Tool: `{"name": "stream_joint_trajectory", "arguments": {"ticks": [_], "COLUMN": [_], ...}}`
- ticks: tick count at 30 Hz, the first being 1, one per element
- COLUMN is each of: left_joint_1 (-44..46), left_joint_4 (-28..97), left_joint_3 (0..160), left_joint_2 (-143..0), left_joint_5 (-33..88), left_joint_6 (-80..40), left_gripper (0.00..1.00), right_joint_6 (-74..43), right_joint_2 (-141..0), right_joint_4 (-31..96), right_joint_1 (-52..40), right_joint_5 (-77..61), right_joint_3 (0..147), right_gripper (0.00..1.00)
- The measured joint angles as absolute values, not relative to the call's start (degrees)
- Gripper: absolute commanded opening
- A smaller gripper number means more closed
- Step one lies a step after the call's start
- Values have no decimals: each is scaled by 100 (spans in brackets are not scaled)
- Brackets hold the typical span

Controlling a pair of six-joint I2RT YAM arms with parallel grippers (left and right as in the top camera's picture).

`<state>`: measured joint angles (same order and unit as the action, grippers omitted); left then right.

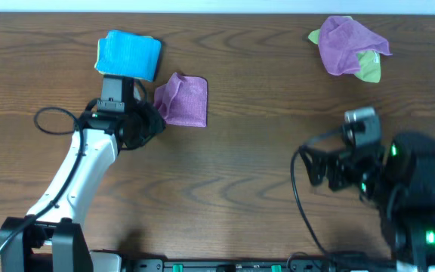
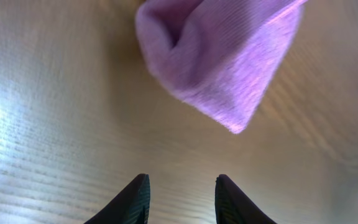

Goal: Fold the cloth

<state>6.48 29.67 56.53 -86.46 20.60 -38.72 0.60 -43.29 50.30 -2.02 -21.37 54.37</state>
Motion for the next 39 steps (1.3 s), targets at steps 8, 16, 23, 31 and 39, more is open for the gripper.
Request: {"name": "stream_joint_trajectory", "arguments": {"ticks": [8,16,23,31,39], "left_joint_1": [648,648,648,648,650], "left_joint_4": [1472,-172,-670,-1094,-1280], "left_joint_3": [4519,3721,3426,3413,3413], "left_joint_2": [-8639,-8639,-8639,-8641,-8744], "left_joint_5": [2316,2316,2064,1756,1568], "left_joint_6": [-4770,-5669,-6003,-6173,-6322], "left_gripper": [40,72,82,82,81], "right_joint_6": [-82,-211,-237,-239,-239], "right_joint_2": [-3203,-3142,-3142,-3142,-3142], "right_joint_4": [5708,5813,5824,5828,5826], "right_joint_1": [-183,-183,-183,-183,-183], "right_joint_5": [-2119,-2117,-2117,-2117,-2117], "right_joint_3": [5041,5039,5039,5039,5039], "right_gripper": [99,99,99,99,99]}}
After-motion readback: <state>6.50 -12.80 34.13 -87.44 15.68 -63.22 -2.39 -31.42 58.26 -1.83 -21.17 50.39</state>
